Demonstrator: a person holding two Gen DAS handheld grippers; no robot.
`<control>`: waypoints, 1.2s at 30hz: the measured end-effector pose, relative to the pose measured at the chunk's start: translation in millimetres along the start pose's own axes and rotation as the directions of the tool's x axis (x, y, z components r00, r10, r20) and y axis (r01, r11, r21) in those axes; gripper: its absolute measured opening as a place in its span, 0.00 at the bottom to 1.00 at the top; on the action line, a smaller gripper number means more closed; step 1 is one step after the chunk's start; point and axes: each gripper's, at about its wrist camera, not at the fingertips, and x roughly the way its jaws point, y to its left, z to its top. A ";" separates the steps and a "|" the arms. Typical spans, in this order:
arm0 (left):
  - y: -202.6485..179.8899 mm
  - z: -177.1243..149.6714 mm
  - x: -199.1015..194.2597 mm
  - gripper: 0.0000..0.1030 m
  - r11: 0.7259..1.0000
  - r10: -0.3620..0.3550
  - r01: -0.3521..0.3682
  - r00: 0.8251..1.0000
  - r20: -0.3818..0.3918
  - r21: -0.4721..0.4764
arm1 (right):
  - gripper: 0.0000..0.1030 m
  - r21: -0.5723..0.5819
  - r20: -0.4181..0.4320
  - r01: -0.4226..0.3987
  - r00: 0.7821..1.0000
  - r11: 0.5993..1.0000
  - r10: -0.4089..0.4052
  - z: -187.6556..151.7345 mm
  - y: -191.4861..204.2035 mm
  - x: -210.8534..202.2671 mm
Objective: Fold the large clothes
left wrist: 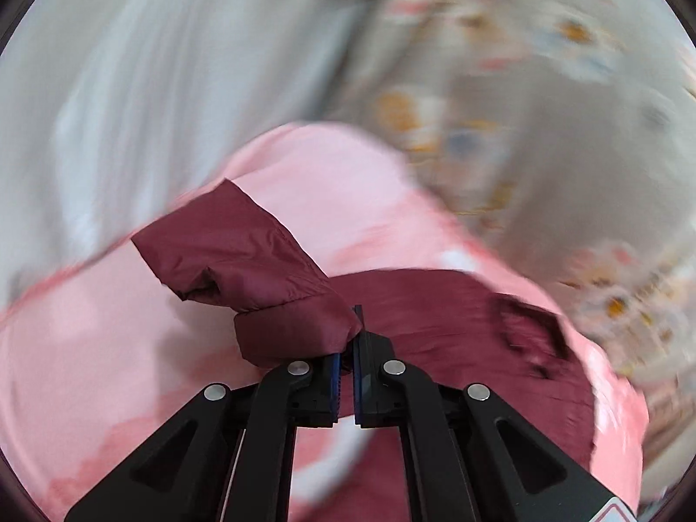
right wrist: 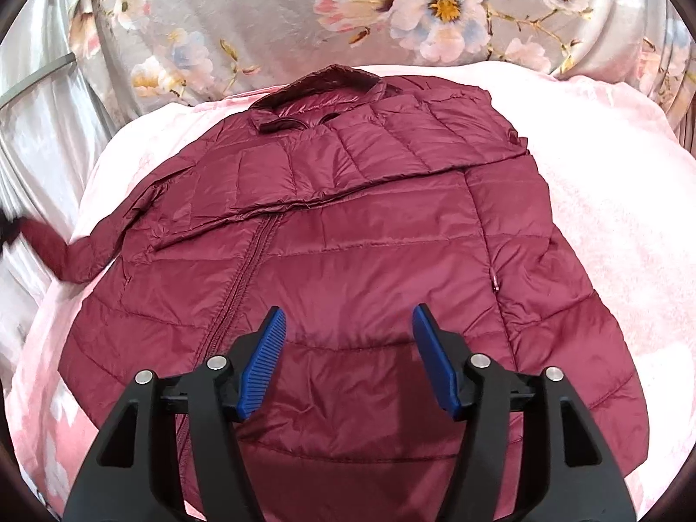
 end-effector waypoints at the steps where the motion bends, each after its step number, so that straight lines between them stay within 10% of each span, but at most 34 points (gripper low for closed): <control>1: -31.0 2.9 -1.6 0.01 0.998 -0.043 0.042 0.999 0.009 0.048 | 0.57 0.003 0.001 -0.001 1.000 1.000 0.001 0.0 -1.3 -0.4; 12: -272.4 -74.4 32.3 0.04 0.861 -0.339 0.391 0.918 -0.204 0.326 | 0.57 0.067 0.030 0.030 0.999 0.997 -0.032 1.1 -39.4 -15.5; 16: -306.9 -124.5 65.0 0.51 0.851 -0.318 0.426 0.883 -0.345 0.305 | 0.57 0.090 0.039 0.051 0.998 0.995 -0.055 3.4 -57.3 -20.6; 23: -262.7 -135.3 62.1 0.62 0.870 -0.317 0.420 0.878 -0.359 0.258 | 0.58 0.109 0.062 0.037 0.997 0.993 -0.044 25.9 -74.1 -18.8; 29: -152.7 -95.8 82.6 0.62 0.965 -0.124 0.189 0.939 -0.319 0.181 | 0.59 0.134 0.070 -0.005 0.998 0.991 -0.005 74.2 -75.5 8.8; 36: -56.7 -65.1 146.7 0.61 0.990 -0.125 0.088 0.910 -0.396 -0.111 | 0.59 0.229 -0.024 0.009 1.000 0.973 -0.004 112.9 -79.7 74.9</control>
